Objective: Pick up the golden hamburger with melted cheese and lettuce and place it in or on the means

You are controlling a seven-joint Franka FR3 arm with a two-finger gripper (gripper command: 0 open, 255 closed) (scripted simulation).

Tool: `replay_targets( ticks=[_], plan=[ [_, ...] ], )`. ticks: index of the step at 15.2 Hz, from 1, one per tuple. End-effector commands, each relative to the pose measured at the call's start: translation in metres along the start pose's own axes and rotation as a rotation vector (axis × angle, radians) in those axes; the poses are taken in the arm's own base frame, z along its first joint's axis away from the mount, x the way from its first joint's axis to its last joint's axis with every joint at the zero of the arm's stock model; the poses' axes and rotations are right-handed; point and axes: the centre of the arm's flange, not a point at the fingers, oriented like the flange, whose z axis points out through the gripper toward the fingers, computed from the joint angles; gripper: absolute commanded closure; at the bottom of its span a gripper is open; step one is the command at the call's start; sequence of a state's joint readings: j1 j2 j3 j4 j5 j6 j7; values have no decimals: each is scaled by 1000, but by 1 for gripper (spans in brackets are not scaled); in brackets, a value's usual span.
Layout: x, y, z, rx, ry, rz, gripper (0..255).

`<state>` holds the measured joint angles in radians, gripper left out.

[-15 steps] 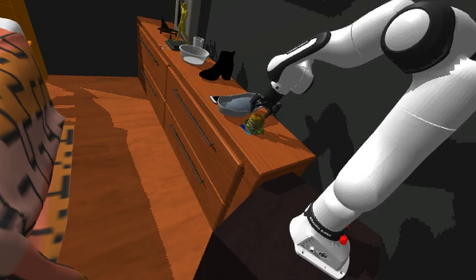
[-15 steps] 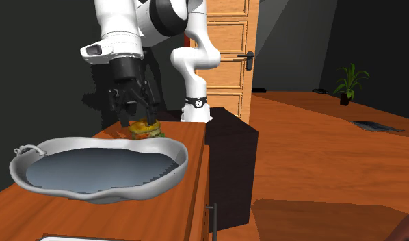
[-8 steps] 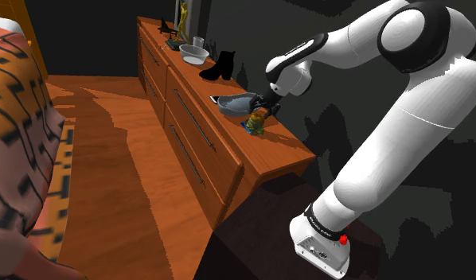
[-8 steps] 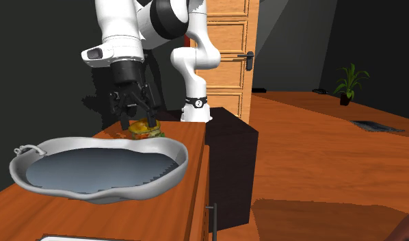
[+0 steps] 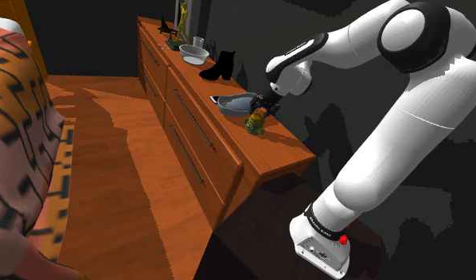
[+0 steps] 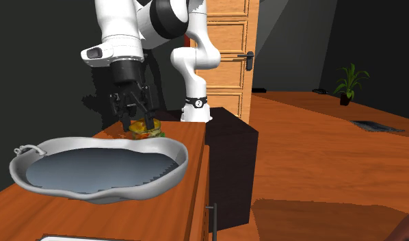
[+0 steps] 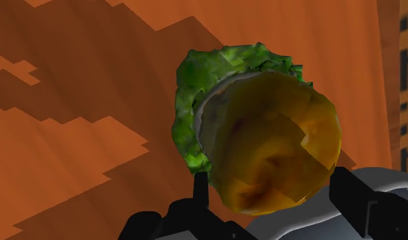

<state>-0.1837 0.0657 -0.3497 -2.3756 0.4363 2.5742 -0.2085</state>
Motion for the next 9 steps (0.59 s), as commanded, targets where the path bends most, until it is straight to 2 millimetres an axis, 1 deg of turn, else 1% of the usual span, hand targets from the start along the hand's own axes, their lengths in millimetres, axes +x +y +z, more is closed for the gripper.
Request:
replay_targets(
  ticks=[1, 3, 9],
  plan=[
    [-1, 0, 2, -1, -4, 0, 255],
    [-1, 0, 1, -1, -4, 0, 255],
    [4, -7, -30, -1, -4, 0, 255]
  ],
)
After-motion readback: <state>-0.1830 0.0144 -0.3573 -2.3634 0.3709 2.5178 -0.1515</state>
